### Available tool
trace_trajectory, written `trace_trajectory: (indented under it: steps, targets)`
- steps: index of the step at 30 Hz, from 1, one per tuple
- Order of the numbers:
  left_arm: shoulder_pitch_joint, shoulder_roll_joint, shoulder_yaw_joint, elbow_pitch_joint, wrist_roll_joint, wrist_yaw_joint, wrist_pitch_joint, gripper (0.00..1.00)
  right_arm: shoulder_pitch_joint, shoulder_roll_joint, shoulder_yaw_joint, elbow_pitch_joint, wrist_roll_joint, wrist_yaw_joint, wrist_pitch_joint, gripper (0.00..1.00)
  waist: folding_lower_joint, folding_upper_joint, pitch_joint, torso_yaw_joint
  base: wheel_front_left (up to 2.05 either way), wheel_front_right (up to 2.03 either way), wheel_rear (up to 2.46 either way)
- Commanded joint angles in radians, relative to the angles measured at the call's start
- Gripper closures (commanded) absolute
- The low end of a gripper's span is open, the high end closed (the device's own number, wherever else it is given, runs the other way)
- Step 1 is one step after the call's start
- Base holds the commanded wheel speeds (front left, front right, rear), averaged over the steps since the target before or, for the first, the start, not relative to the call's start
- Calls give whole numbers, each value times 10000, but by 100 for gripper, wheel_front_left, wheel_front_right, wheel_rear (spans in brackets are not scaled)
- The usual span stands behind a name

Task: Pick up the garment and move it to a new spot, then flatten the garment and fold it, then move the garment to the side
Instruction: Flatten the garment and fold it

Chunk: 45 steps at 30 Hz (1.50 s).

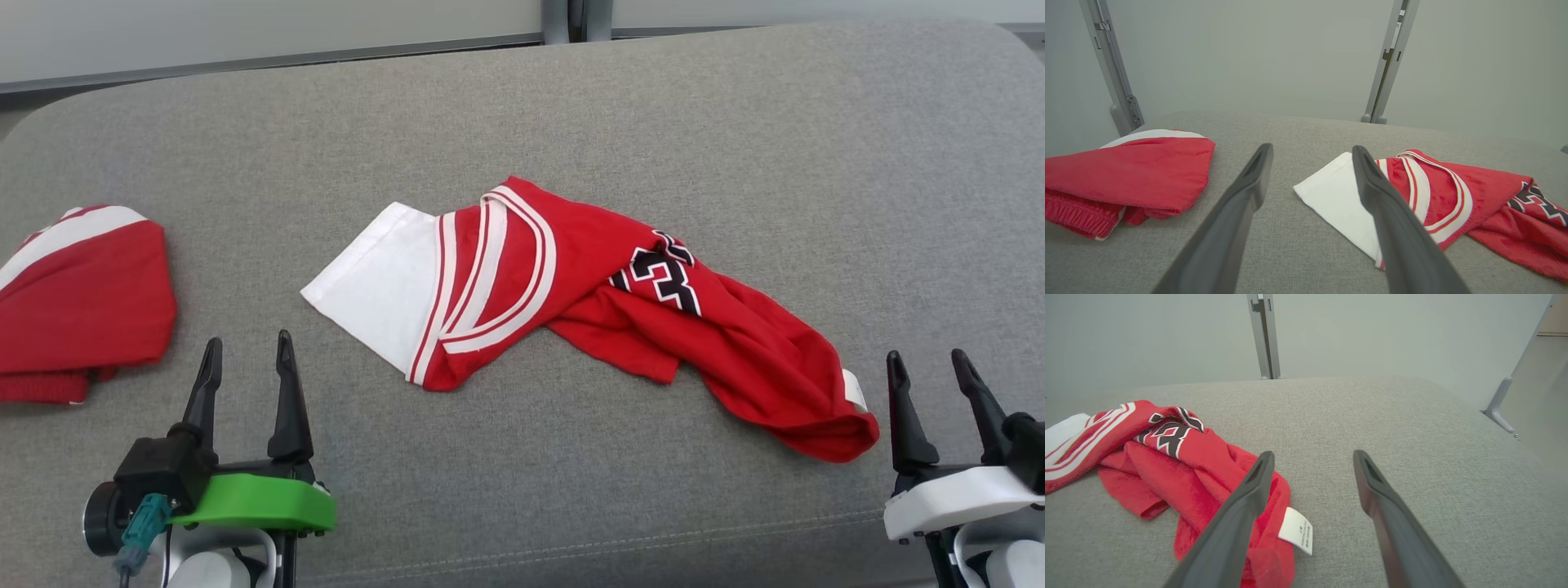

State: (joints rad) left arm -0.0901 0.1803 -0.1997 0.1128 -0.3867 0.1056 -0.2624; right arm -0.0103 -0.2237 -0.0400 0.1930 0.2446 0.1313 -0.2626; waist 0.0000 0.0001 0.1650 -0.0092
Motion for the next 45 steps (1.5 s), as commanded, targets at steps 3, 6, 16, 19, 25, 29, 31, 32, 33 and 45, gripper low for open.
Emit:
trace_trajectory:
  steps: [3,6,16,19,25,29,31,32,33,45]
  targets:
    - [156,162,54,-35,-45,46,-37,0,72,352,-540,-422,134,-12,-20,0,0,-1,-168,-102,0,0,0]
    - [223,235,90,-67,-26,88,-35,0,-100,636,-702,-816,130,-10,-21,0,0,-1,-373,-152,0,0,0]
    - [579,432,133,-161,2,221,-13,0,49,973,226,-1470,-56,-10,-21,0,0,-1,-981,-139,0,0,0]
    - [717,472,129,-197,-16,262,4,0,235,1050,516,-1506,-165,-10,-21,0,0,-1,-1166,-110,0,0,0]
    - [965,475,91,-286,-54,370,21,0,670,1218,1003,-1605,-427,-10,-21,0,0,-1,-1358,-49,0,0,0]
    - [1020,489,98,-360,-34,439,11,0,719,1283,1059,-1639,-474,-10,-21,0,0,-1,-1352,-30,0,0,0]
    - [1037,513,105,-385,-21,453,8,0,683,1292,1073,-1633,-461,-10,-21,0,0,-1,-1339,-24,0,0,0]
    - [1037,524,100,-395,-13,462,8,0,656,1293,1067,-1630,-445,-10,-21,0,0,-1,-1336,-17,0,0,0]
    - [1031,527,93,-400,-15,459,7,0,628,1294,1059,-1629,-425,-10,-21,0,0,-1,-1330,-13,0,0,0]
    - [1012,555,-34,-420,-62,428,7,0,583,1290,1055,-1627,-357,-10,-21,0,0,-1,-1361,48,0,0,0]
